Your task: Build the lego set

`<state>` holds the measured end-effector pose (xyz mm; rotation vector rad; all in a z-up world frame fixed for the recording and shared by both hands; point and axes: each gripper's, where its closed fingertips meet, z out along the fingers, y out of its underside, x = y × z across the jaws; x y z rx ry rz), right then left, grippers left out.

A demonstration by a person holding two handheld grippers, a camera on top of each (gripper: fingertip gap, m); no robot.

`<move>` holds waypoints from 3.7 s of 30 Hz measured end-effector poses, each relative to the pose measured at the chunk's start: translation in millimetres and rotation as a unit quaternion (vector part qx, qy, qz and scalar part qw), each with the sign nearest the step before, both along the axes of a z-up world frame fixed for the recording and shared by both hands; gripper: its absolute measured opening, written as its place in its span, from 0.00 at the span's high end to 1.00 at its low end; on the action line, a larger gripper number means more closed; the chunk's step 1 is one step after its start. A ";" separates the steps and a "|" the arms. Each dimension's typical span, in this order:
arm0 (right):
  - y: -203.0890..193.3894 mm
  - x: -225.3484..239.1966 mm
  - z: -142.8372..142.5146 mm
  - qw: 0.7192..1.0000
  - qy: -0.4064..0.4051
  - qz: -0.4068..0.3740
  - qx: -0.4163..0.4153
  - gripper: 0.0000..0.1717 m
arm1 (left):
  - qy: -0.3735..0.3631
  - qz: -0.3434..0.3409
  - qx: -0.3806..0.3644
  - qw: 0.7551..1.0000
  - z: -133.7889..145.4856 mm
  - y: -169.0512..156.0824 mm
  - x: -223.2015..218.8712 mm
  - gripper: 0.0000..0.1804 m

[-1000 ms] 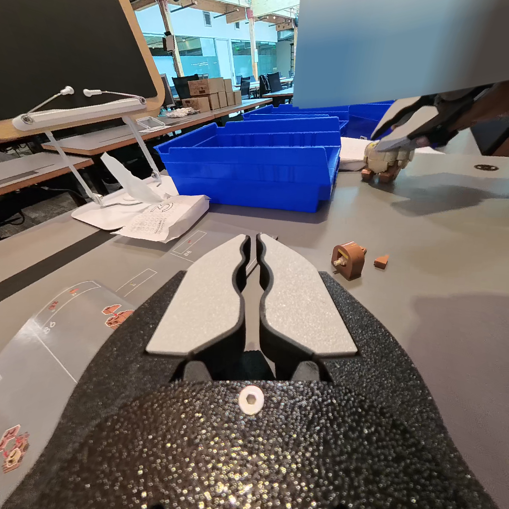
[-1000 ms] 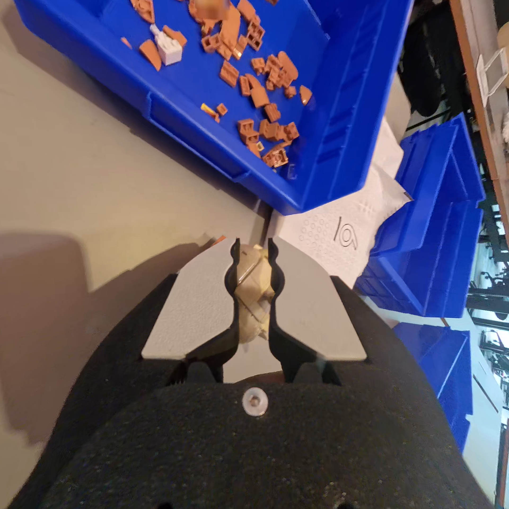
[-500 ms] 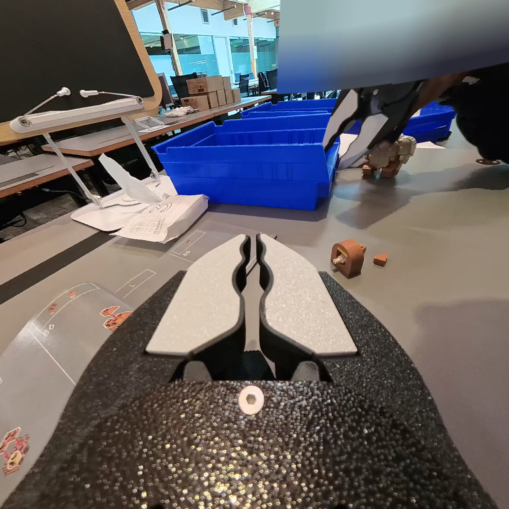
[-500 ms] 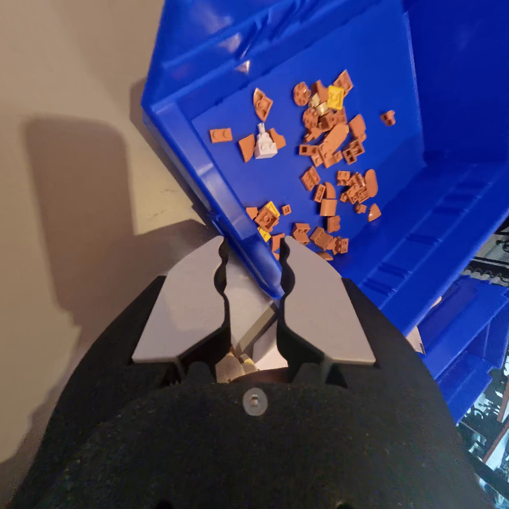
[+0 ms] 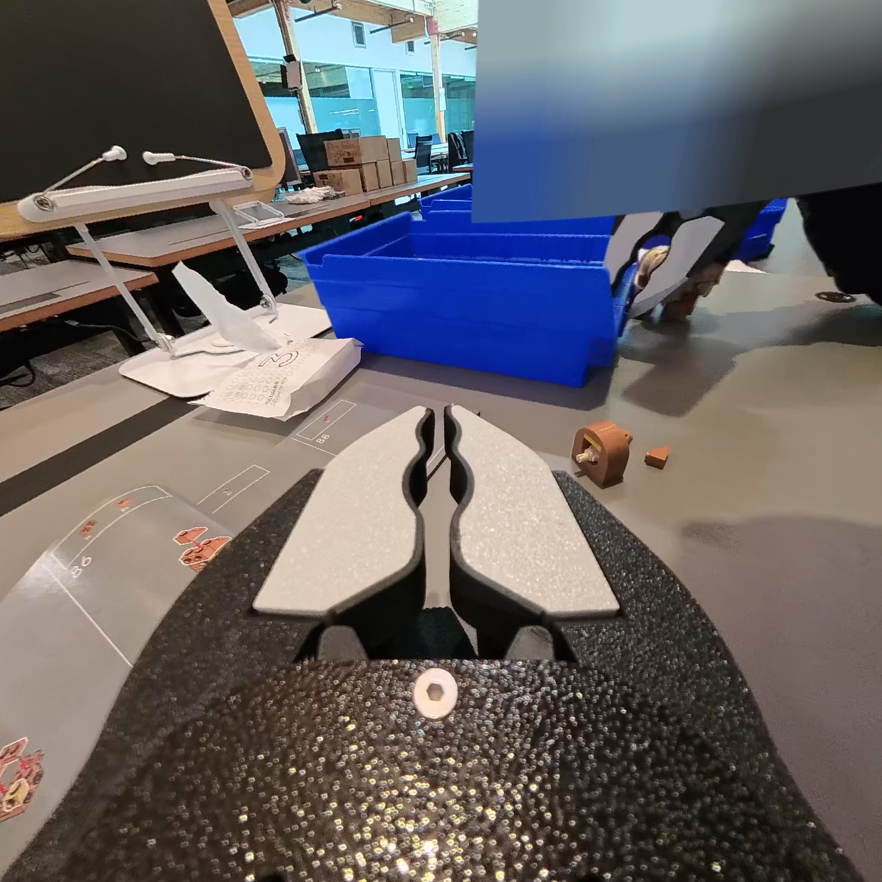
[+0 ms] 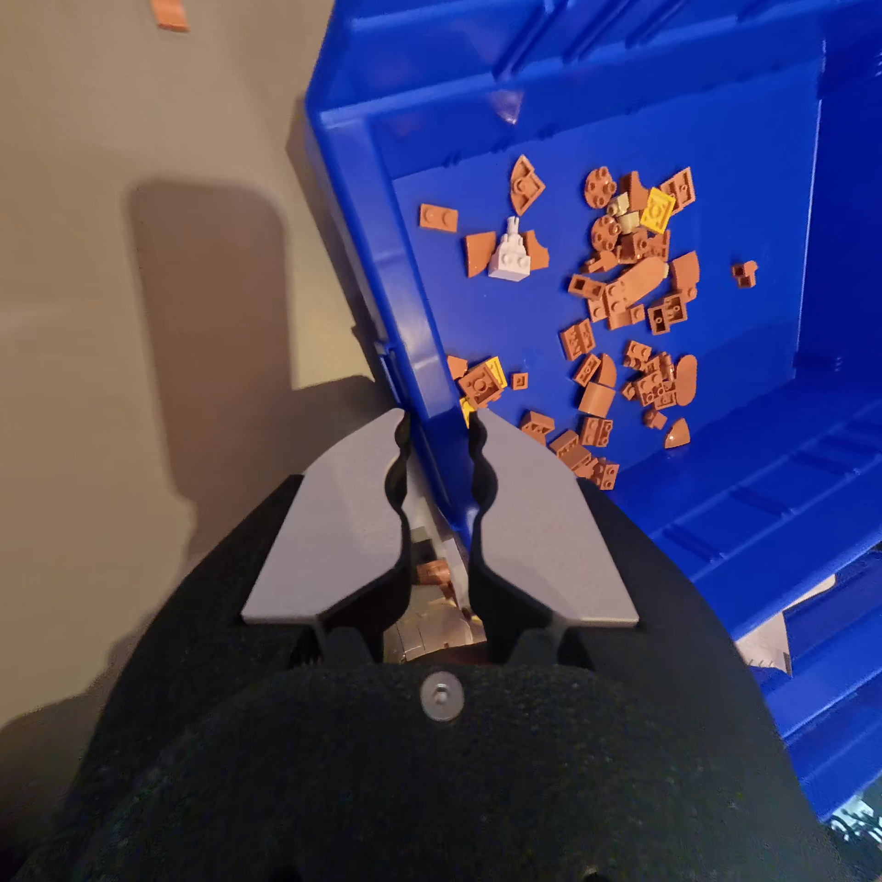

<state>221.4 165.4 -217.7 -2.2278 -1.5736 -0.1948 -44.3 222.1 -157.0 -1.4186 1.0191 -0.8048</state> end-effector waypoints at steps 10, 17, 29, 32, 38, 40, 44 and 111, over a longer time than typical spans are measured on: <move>-23.5 -9.9 21.2 0.993 0.073 -0.049 0.075 0.87 | -0.003 0.001 -0.002 1.000 0.7 0.7 -0.5 0.98; -8.2 0.2 40.8 0.966 0.206 -0.121 0.094 0.86 | -0.001 -0.003 -0.006 1.000 -0.3 0.7 0.3 0.98; 4.4 22.5 35.1 0.949 0.246 -0.173 0.100 0.86 | -0.012 -0.008 -0.022 1.000 0.9 2.2 -1.3 0.98; 7.2 29.3 38.3 0.943 0.248 -0.189 0.114 0.86 | -0.018 -0.010 -0.027 0.999 2.0 2.7 -2.4 0.98; 16.0 43.5 46.6 0.926 0.259 -0.234 0.144 0.86 | -0.029 -0.010 -0.031 0.999 4.2 3.5 -4.7 0.98; 16.4 45.3 49.2 0.920 0.273 -0.241 0.145 0.88 | -0.027 -0.010 -0.030 0.999 3.9 3.1 -4.4 0.98; 15.5 45.8 47.8 0.922 0.264 -0.241 0.147 0.88 | -0.020 -0.011 -0.025 0.999 2.6 1.9 -3.1 0.98; -2.5 37.8 -15.5 0.935 -0.163 -0.012 -0.314 0.89 | 0.019 -0.009 0.001 1.000 -4.7 -8.0 4.0 0.98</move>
